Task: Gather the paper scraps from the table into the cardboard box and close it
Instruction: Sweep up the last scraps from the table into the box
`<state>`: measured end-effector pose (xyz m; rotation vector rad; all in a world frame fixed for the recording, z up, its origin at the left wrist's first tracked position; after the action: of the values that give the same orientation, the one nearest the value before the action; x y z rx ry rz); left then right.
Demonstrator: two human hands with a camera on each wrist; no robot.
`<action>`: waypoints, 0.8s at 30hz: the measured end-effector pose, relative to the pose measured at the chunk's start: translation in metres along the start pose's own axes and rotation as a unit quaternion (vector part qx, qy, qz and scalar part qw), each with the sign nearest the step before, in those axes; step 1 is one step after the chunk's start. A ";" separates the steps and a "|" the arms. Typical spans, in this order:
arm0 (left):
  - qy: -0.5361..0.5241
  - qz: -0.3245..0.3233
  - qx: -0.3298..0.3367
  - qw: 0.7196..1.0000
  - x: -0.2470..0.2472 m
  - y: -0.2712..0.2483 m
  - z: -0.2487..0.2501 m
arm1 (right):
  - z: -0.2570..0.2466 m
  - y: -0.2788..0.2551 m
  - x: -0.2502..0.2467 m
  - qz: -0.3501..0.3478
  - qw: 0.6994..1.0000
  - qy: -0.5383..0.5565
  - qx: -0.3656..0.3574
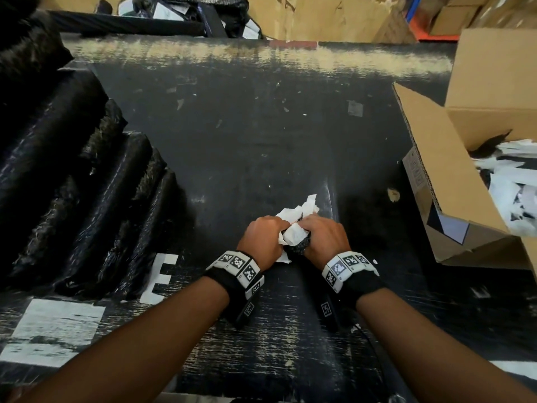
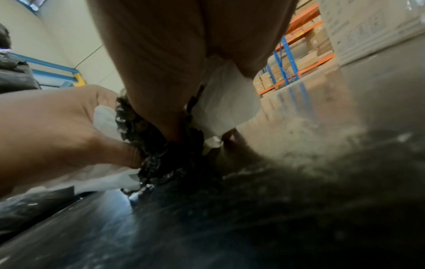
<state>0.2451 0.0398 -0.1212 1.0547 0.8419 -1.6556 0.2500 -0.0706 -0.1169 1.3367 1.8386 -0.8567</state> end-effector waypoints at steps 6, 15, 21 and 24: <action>0.021 0.032 0.018 0.999 0.000 -0.005 -0.003 | -0.005 0.001 0.007 -0.022 0.999 -0.036 -0.010; -0.023 0.014 0.002 1.000 -0.006 -0.005 -0.003 | -0.016 -0.001 0.012 -0.048 0.995 -0.057 -0.063; -0.136 0.167 0.060 0.975 -0.043 -0.021 0.003 | -0.037 -0.020 -0.028 0.105 0.981 -0.015 -0.164; -0.169 0.247 0.083 0.951 -0.068 -0.036 0.010 | -0.050 -0.041 -0.055 0.205 0.956 0.006 -0.211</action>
<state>0.2194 0.0652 -0.0530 0.9594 0.1908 -1.4284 0.2155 -0.0668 -0.0401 1.3678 1.5547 -0.2218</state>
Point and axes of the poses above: each hand's wrist, its own y-axis towards the middle knuckle, its own x-axis out of the palm, z = x × y, the point moved 10 cm from there along y, towards the middle knuckle, and after that the axes turned 8 degrees about y, right-handed, at the moved point
